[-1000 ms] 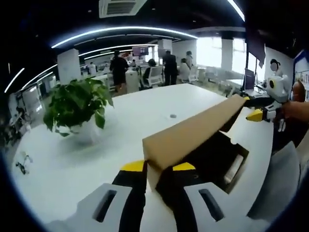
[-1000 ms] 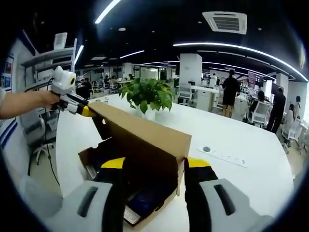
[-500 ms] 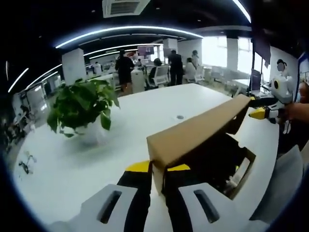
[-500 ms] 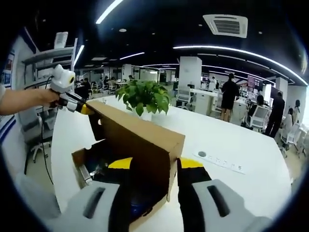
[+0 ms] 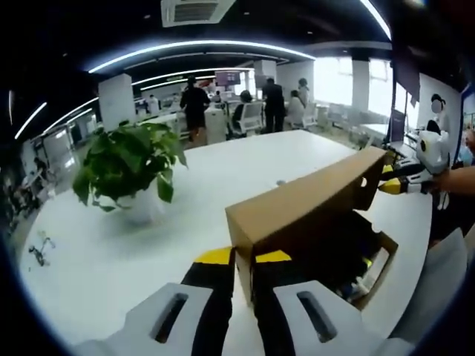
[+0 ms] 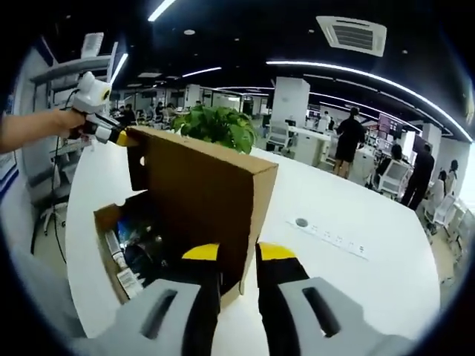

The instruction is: Operate the shoe box by opening the lid, removing the specified soft item, and placing it in the target area until the item is outside and the box remains undamaged.

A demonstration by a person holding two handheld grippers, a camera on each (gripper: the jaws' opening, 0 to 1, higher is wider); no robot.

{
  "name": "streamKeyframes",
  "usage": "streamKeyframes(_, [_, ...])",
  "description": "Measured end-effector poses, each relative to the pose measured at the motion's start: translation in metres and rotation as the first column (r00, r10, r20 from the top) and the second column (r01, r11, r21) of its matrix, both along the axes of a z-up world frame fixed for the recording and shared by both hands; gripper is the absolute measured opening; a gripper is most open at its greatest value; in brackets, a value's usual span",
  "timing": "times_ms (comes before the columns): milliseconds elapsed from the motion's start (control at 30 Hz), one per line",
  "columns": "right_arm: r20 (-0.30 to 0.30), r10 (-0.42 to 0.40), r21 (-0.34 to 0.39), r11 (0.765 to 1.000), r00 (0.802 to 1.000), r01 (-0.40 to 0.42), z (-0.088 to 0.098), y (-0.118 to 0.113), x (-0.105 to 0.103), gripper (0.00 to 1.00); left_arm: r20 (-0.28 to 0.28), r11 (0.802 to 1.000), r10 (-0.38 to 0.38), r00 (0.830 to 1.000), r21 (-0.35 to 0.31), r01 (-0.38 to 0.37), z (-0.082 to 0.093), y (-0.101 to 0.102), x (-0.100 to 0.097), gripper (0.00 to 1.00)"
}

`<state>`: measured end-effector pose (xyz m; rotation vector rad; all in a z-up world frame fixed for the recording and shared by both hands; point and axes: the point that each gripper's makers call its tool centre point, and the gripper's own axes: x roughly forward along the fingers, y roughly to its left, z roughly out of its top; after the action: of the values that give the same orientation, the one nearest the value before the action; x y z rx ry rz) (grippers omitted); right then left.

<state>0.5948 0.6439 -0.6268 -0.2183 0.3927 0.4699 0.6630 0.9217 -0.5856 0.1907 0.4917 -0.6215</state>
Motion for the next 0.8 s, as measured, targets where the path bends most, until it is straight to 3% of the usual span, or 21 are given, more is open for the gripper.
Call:
streamKeyframes(300, [-0.062, -0.019, -0.011, 1.0, 0.998, 0.019, -0.03, -0.009, 0.001, 0.07, 0.001, 1.0, 0.005, 1.0, -0.021, -0.005, 0.0, 0.0, 0.009, 0.05])
streamKeyframes(467, [-0.044, 0.017, -0.04, 0.999, 0.999, -0.018, -0.034, -0.009, 0.003, 0.03, -0.003, 0.999, 0.012, 1.0, -0.037, -0.012, -0.001, -0.001, 0.015, 0.05])
streamKeyframes(800, [-0.06, 0.04, -0.05, 0.998, 0.997, -0.043, -0.042, -0.006, 0.004, 0.04, -0.01, 0.998, 0.026, 1.0, -0.062, -0.027, -0.003, -0.002, 0.029, 0.04])
